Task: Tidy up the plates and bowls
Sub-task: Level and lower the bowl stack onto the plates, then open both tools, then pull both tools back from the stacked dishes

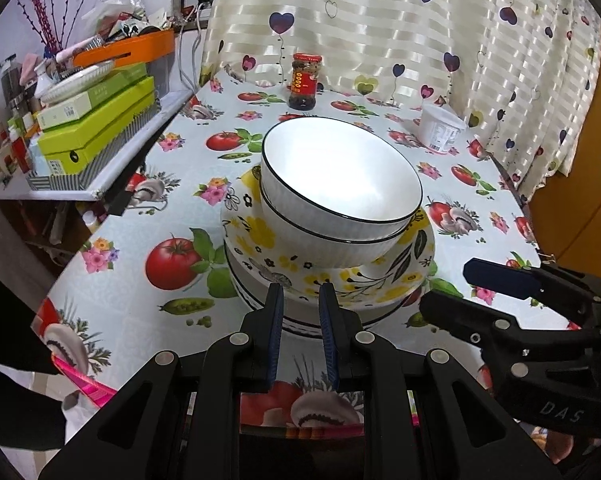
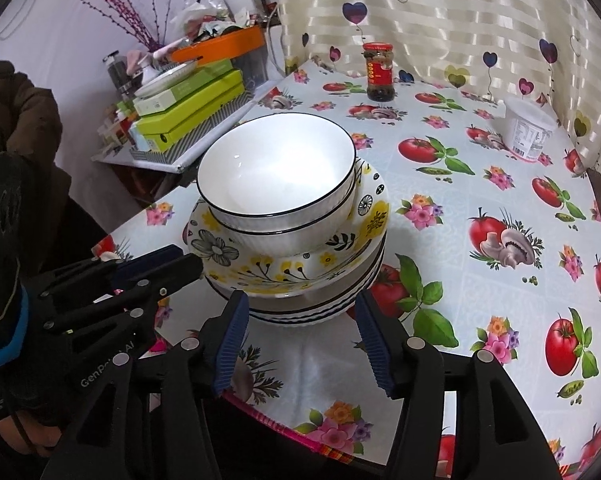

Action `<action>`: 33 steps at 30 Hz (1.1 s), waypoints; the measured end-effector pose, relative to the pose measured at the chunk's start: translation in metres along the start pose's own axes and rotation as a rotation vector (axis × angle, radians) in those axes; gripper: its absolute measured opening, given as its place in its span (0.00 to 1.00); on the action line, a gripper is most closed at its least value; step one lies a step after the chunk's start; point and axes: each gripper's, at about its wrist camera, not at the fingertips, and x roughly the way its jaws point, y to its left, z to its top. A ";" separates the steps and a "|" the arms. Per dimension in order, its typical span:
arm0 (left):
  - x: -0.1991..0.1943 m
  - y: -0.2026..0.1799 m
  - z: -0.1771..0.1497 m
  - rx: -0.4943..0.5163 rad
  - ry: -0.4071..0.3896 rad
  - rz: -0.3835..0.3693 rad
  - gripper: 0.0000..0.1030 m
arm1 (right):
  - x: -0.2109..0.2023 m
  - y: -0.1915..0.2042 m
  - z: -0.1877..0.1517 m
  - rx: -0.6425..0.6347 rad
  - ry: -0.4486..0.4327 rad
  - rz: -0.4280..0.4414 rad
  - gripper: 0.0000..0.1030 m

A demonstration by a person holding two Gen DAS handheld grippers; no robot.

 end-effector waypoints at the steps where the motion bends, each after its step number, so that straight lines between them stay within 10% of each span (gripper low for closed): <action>1: 0.001 0.001 0.000 -0.006 0.002 -0.007 0.18 | 0.000 0.001 0.000 -0.001 0.001 -0.003 0.54; 33: 0.000 0.011 -0.011 -0.060 0.023 -0.044 0.18 | 0.010 0.006 -0.010 -0.007 0.031 0.004 0.55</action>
